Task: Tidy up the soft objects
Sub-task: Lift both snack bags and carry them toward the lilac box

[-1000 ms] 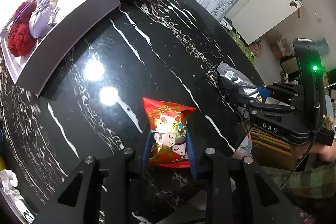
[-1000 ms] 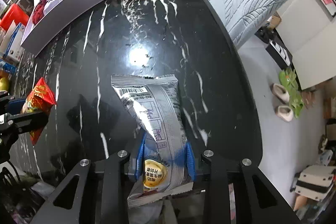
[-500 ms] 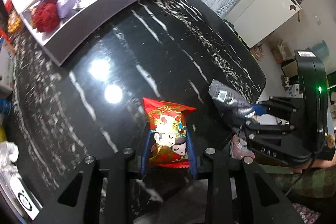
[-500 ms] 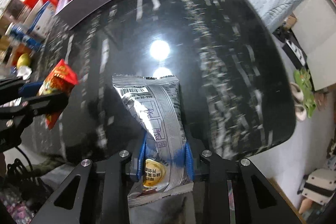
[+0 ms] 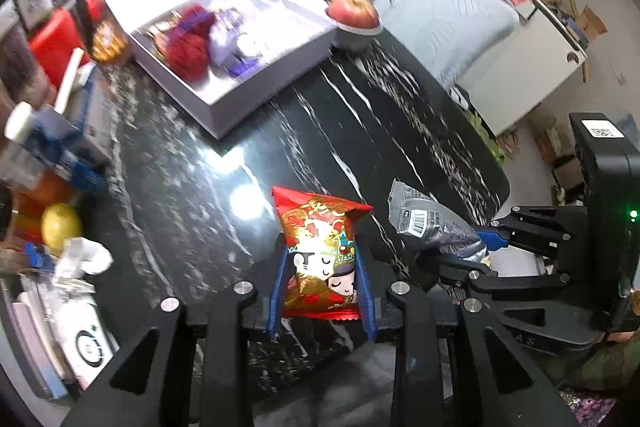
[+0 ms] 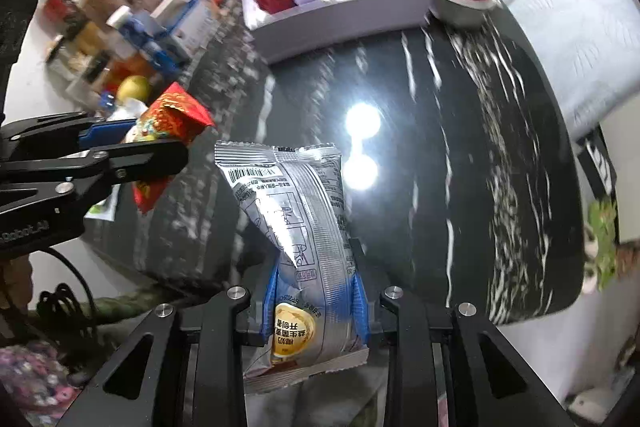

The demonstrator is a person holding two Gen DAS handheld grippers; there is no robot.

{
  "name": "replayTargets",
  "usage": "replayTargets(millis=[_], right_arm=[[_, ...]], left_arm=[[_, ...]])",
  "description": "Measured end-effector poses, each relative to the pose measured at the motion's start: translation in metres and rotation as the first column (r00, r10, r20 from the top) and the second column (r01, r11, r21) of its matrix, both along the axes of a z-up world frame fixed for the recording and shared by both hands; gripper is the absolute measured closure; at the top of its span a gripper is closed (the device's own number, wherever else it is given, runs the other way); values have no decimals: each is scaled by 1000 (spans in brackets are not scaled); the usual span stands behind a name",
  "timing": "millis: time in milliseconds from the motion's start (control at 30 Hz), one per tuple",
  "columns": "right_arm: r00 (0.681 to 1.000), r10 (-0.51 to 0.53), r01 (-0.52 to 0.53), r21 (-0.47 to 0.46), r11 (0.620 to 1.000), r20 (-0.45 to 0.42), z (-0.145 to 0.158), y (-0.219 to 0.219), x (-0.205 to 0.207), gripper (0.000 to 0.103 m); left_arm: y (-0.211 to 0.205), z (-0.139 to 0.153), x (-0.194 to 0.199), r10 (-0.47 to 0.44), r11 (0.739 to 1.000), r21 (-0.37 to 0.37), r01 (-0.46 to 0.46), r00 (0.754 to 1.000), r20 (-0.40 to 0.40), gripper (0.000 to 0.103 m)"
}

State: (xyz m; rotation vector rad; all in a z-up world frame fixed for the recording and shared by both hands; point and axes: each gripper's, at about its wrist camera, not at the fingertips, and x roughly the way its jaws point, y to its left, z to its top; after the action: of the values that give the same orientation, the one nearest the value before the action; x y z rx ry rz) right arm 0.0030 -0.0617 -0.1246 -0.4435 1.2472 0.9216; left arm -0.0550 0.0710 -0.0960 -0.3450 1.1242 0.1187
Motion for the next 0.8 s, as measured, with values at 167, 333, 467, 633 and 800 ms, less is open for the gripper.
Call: replayTargets(millis=[167, 333, 467, 633, 800], right_arm=[[997, 59, -62, 53, 997, 58, 33, 20, -3, 73], [989, 90, -103, 105, 989, 119, 66, 36, 0, 73], [981, 105, -130, 153, 980, 163, 97, 48, 10, 73], [965, 124, -173, 202, 964, 230, 134, 67, 28, 73], [948, 141, -215, 247, 945, 287, 168, 93, 54, 73]], left_arm=[[8, 35, -6, 4, 999, 49, -9, 996, 90, 73], [18, 71, -5, 20, 994, 100, -37, 986, 168, 73], [31, 103, 2, 38, 989, 131, -70, 972, 233, 73], [49, 138, 18, 38, 979, 180, -96, 953, 301, 73], [69, 173, 39, 52, 965, 221, -144, 926, 374, 73]])
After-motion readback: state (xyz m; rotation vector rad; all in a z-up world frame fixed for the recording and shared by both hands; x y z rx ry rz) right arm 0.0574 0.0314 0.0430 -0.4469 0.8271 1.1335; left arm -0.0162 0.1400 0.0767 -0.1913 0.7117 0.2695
